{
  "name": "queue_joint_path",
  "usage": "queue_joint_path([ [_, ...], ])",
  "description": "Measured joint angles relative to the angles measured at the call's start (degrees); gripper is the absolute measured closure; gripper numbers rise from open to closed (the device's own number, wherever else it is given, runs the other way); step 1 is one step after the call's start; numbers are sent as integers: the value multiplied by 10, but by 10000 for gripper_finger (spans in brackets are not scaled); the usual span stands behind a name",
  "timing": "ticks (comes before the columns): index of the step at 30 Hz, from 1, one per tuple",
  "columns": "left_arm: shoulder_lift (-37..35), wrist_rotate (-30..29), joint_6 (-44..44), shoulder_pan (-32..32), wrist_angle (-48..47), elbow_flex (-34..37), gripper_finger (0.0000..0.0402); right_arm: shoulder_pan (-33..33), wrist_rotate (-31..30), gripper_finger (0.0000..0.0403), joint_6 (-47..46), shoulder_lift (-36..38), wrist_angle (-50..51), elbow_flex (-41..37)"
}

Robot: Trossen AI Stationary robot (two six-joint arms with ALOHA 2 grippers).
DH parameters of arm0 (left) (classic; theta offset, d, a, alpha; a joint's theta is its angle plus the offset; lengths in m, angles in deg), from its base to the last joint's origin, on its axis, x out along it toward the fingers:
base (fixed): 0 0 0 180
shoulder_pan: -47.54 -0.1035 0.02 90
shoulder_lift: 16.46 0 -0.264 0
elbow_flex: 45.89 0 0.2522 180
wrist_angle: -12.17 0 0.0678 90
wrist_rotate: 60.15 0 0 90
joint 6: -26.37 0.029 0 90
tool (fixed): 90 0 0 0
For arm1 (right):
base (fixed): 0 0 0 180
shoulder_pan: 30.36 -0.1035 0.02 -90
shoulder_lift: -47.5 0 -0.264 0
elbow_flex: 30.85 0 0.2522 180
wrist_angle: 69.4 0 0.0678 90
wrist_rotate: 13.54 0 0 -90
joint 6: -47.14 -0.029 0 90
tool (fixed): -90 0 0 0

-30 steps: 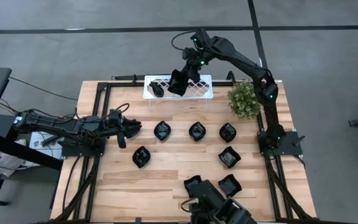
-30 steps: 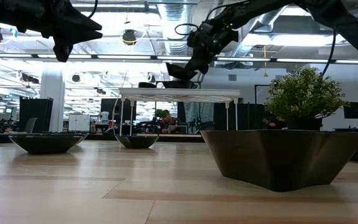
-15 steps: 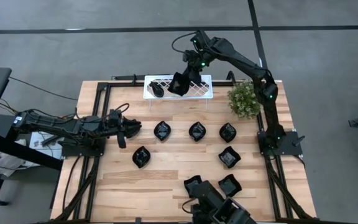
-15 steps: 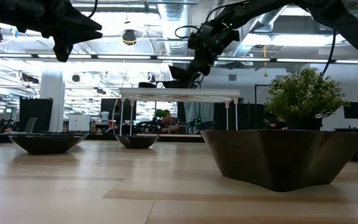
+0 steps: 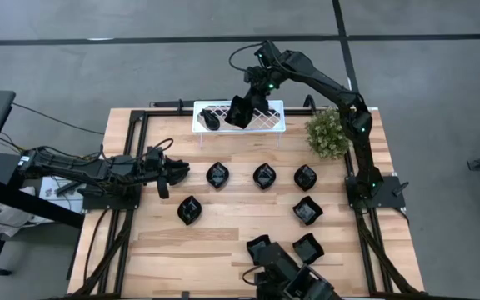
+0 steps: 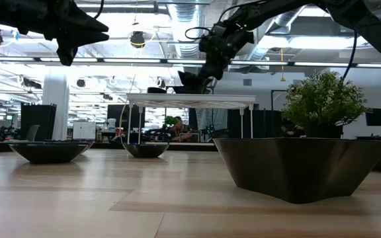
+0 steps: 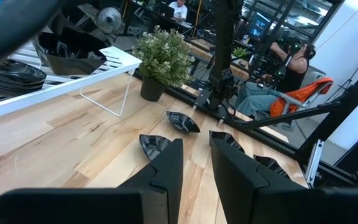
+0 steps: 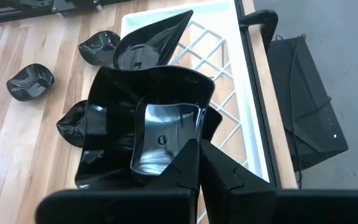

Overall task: Pick & Place Mini shaped plates
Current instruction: Stack the black distorted square plate on top of the black distorted square plate on the shelf

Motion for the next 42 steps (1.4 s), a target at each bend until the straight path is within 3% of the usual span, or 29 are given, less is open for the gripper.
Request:
queue_joint_path([
  [34,0,0,4,0,4,0,315,-5,-2,403,-19,0,-3,0],
  [42,0,0,4,0,4,0,315,-5,-4,356,-18,0,2,0],
])
